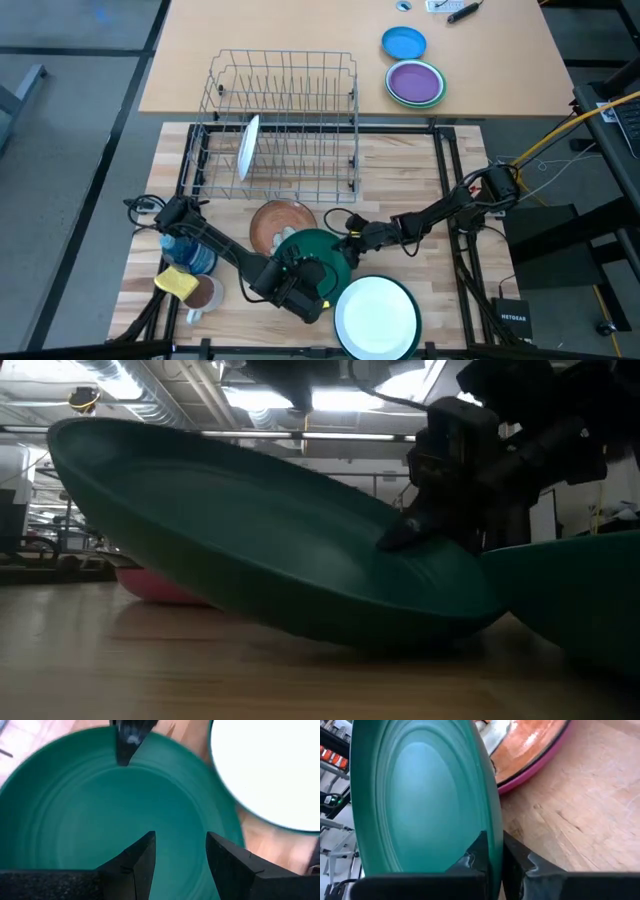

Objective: Sort dishes
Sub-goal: Put the top green plate on the dish rack

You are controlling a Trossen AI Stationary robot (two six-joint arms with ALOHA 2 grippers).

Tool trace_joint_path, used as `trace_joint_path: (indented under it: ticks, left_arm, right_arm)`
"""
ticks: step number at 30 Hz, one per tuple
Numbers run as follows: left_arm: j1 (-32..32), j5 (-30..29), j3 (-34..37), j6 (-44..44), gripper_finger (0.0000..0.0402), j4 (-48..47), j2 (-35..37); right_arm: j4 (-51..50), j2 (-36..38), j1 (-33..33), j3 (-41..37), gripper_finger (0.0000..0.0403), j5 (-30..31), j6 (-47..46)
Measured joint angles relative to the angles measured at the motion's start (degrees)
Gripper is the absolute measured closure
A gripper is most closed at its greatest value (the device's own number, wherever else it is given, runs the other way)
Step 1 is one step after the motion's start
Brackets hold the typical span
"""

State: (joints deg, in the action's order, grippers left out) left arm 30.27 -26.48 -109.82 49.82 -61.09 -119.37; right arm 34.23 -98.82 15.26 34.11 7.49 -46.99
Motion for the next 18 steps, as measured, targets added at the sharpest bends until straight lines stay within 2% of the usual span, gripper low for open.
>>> trace_joint_path:
  ticks: [5, 11, 18]
  left_arm:
    - [-0.1, -1.4, -5.0, -2.6, 0.024, -1.2, 0.0]
    - [0.1, -6.7, -12.4, -5.0, 0.024, -7.9, 0.0]
    - [0.9, -11.4, -19.6, -4.9, 0.024, -13.3, 0.0]
  right_arm:
    - [-0.2, 2.3, -0.8, 0.0, 0.0387, 0.0, 3.5]
    - [0.1, 5.3, -2.7, -0.1, 0.038, -1.0, 4.5]
    - [0.2, 9.6, -3.4, -0.1, 0.0386, -1.7, 9.9]
